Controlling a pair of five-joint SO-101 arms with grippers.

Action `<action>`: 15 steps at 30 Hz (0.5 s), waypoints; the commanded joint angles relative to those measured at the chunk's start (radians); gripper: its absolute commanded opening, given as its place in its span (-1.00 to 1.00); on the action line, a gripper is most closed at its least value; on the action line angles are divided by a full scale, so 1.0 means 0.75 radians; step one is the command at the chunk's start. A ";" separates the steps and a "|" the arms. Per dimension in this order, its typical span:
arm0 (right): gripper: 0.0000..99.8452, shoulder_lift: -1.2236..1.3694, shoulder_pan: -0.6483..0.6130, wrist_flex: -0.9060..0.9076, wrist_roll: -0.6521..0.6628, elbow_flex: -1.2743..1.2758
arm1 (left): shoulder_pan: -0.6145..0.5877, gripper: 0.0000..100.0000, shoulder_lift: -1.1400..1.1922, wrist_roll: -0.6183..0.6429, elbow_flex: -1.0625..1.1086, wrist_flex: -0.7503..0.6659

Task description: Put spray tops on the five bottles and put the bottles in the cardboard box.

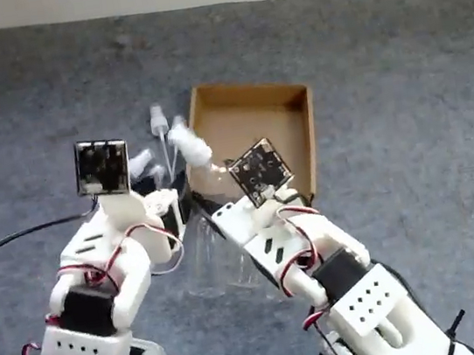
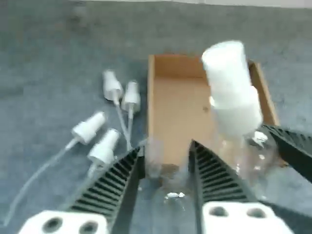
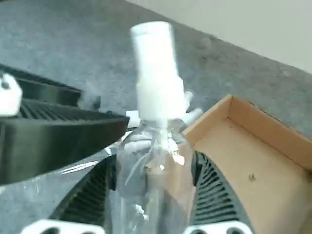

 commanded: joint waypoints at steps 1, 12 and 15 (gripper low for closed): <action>-0.99 0.005 0.050 -0.122 -0.025 -0.085 | -0.001 -0.72 -0.181 -0.033 -0.001 0.012; -0.99 0.631 0.226 0.066 -0.045 -0.868 | -0.032 -0.69 -0.447 -0.297 0.210 -0.059; -0.99 0.856 0.185 0.228 -0.139 -1.143 | -0.001 -0.51 -0.314 -0.301 0.224 -0.139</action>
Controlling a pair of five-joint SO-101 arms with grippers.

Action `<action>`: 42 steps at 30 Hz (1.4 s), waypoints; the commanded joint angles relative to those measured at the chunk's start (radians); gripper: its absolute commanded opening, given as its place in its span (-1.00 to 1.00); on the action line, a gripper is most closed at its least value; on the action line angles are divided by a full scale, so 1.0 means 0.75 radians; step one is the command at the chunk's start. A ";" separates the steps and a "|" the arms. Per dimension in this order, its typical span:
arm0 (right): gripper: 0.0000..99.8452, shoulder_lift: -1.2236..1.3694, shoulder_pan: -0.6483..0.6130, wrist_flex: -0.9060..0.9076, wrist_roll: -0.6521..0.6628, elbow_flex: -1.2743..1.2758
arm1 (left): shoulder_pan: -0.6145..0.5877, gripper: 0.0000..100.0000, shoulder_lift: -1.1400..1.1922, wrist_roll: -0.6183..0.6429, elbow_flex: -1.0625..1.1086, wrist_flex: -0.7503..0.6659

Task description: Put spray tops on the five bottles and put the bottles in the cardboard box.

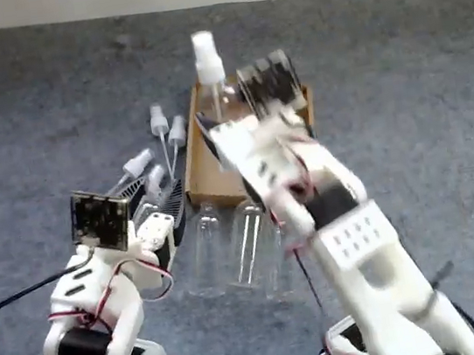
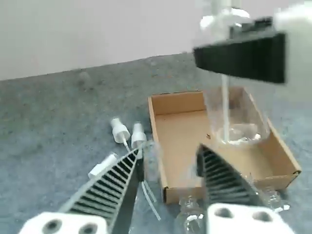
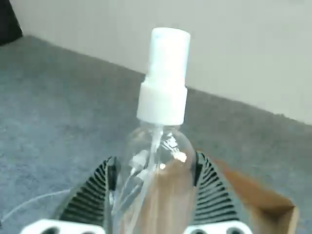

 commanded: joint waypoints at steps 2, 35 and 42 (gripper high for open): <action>-0.99 0.292 -0.064 0.244 -0.096 -0.494 | 0.036 -0.38 0.240 -0.023 -0.007 -0.145; -0.99 0.208 -0.150 0.052 -0.100 -0.060 | -0.017 -0.37 0.369 -0.023 -0.105 -0.149; -0.99 -0.095 -0.193 0.240 -0.094 -0.064 | -0.019 -0.37 0.371 -0.025 -0.046 -0.227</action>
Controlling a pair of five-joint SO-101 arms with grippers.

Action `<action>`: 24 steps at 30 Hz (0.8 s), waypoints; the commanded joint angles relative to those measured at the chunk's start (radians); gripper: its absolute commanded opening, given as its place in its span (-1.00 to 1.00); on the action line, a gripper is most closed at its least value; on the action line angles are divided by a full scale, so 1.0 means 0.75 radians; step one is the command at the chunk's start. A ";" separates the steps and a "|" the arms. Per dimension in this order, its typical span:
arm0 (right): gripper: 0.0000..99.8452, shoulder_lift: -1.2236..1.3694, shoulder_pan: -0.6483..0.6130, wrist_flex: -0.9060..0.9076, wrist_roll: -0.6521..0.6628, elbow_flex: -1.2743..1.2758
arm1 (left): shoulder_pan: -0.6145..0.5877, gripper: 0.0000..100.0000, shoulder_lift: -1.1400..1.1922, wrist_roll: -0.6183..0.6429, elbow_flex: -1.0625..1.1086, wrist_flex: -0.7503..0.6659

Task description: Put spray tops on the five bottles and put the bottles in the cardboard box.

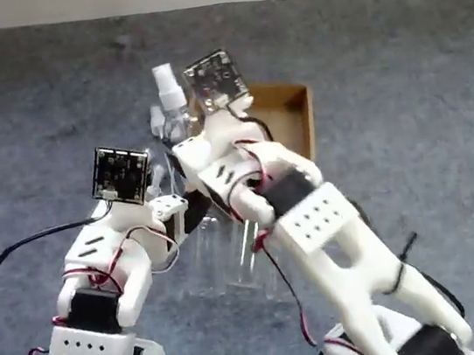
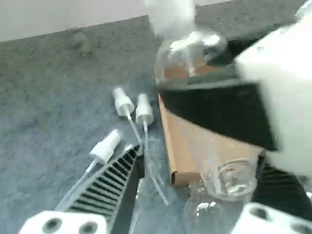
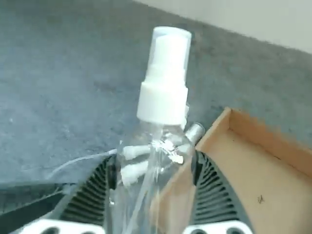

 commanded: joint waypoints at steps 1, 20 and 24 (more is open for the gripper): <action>-0.99 -0.206 -0.019 0.111 -0.006 -0.024 | 0.019 -0.37 -0.026 -0.010 -0.003 -0.045; -0.99 -0.099 0.206 -0.130 0.117 -0.069 | -0.097 -0.37 -0.042 -0.010 0.001 -0.041; -0.99 0.279 0.271 -0.382 0.256 -0.230 | -0.226 -0.37 -0.040 -0.002 0.034 -0.065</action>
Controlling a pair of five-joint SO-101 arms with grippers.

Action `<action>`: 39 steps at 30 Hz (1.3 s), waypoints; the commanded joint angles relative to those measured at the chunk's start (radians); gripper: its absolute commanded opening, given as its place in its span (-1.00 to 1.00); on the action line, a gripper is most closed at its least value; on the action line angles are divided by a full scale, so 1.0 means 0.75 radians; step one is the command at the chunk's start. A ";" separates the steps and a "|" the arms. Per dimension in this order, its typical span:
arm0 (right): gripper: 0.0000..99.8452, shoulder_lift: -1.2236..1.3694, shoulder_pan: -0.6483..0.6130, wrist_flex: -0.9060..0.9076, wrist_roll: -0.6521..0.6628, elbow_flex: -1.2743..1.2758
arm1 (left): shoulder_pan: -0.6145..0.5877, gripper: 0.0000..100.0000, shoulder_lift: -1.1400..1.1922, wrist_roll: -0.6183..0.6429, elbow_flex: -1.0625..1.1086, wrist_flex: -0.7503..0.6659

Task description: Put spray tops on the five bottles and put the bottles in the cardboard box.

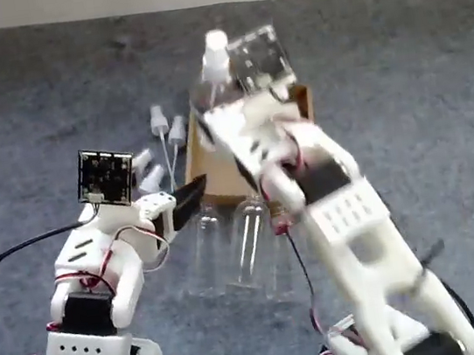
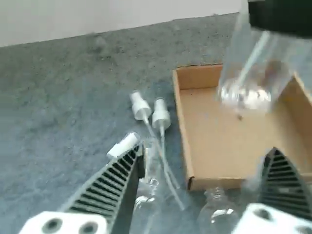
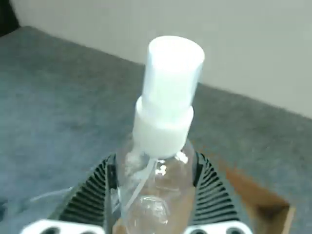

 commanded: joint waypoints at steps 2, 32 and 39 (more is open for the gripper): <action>-0.99 0.435 0.077 -0.259 0.123 -0.294 | -0.183 -0.37 -0.007 0.006 0.034 -0.119; -0.99 1.190 0.093 -0.504 0.057 -0.615 | -0.197 -0.54 -0.007 -0.002 0.089 -0.196; -0.76 1.188 0.056 -0.510 0.133 -0.553 | -0.197 -0.54 -0.007 -0.002 0.089 -0.196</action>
